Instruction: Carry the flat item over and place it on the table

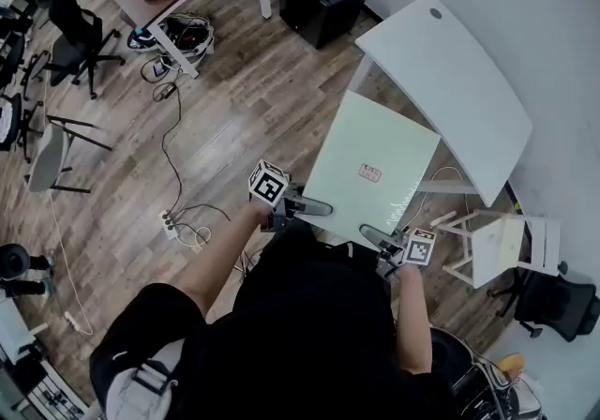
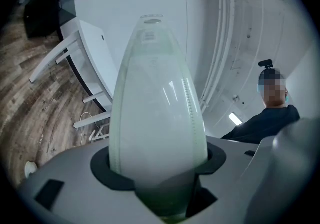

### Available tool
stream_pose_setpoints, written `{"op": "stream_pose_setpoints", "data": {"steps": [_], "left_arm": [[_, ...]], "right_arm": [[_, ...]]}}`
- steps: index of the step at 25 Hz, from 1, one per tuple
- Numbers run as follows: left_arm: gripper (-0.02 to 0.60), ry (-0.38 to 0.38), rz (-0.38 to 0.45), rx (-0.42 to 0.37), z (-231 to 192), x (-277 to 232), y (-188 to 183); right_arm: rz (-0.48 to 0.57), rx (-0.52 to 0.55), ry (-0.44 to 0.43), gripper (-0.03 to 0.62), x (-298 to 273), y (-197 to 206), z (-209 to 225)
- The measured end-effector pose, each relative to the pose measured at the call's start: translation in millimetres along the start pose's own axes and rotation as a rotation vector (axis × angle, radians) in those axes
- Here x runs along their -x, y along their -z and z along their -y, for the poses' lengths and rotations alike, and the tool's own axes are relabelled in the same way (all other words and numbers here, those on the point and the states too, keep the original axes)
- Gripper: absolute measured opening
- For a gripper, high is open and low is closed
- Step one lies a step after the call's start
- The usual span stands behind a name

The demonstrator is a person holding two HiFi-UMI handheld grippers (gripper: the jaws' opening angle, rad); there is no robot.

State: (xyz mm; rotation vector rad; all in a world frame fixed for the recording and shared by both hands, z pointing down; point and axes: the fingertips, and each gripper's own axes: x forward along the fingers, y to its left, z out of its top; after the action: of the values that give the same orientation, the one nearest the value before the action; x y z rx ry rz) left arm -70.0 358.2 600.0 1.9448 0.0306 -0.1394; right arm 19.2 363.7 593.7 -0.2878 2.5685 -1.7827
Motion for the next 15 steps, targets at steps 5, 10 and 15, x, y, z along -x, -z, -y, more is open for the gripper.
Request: {"op": "stream_pose_setpoints", "data": {"steps": [5,10,15], "left_arm": [[0.307,-0.021,0.051,0.014,-2.2,14.6,-5.2],[0.307,-0.026,0.06,-0.007,-4.0,15.2,-19.8],[0.307,-0.023,0.05,-0.001,-10.6,17.1,-31.4]], "right_arm": [[-0.032,-0.009,-0.012,0.316,-16.2,-6.6,2.5],[-0.026,0.013,-0.014,0.316,-20.5,-21.9,2.2],[-0.006,-0.009,-0.004,0.316,-23.6,-31.4,10.3]]}}
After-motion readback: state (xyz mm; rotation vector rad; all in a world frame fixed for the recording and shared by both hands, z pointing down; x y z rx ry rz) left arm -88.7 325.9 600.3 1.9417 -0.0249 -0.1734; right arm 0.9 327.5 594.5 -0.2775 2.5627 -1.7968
